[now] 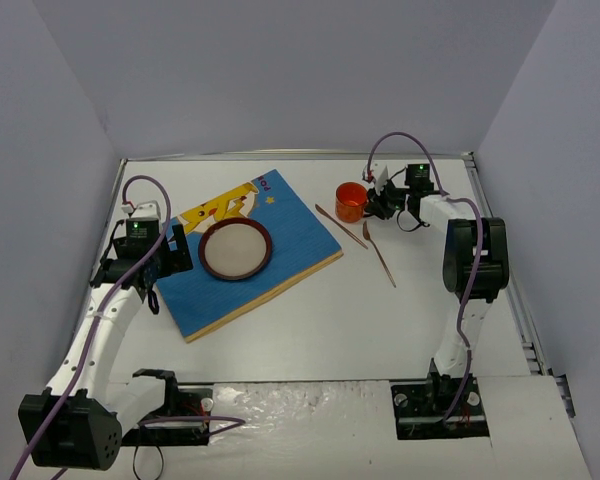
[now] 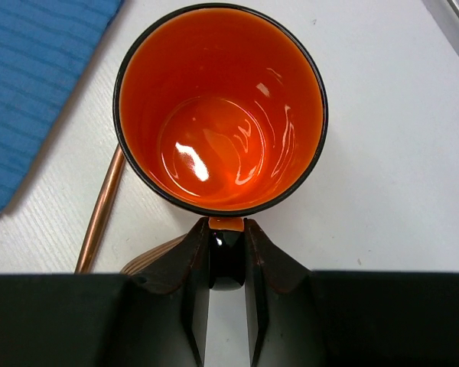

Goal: Set the dinner table for one person

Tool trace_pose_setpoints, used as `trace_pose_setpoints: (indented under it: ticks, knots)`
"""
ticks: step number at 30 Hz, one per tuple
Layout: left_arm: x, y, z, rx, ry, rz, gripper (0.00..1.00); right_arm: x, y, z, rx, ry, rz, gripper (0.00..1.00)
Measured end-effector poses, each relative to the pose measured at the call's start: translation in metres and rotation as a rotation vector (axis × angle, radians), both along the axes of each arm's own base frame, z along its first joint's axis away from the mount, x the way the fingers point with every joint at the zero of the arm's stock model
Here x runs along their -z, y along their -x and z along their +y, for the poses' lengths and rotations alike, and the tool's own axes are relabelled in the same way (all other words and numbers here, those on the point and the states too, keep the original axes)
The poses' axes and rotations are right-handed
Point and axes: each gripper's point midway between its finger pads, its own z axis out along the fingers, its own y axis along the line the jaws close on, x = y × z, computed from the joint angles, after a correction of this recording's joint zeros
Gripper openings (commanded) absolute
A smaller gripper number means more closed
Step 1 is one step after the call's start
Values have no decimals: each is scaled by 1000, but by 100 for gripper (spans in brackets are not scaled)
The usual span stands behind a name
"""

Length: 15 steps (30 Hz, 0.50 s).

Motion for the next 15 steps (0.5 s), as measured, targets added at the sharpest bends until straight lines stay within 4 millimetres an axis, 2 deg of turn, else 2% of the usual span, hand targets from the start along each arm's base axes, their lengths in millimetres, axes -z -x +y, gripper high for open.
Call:
trace_pose_setpoints:
  ticks: [2,15]
  knots:
    - [0,0,0,0,0,-1,97,0,1,0,4,-6,6,0]
    - [0,0,-1,2,2,-1,97,-5,10,-1,28,-13,4,0]
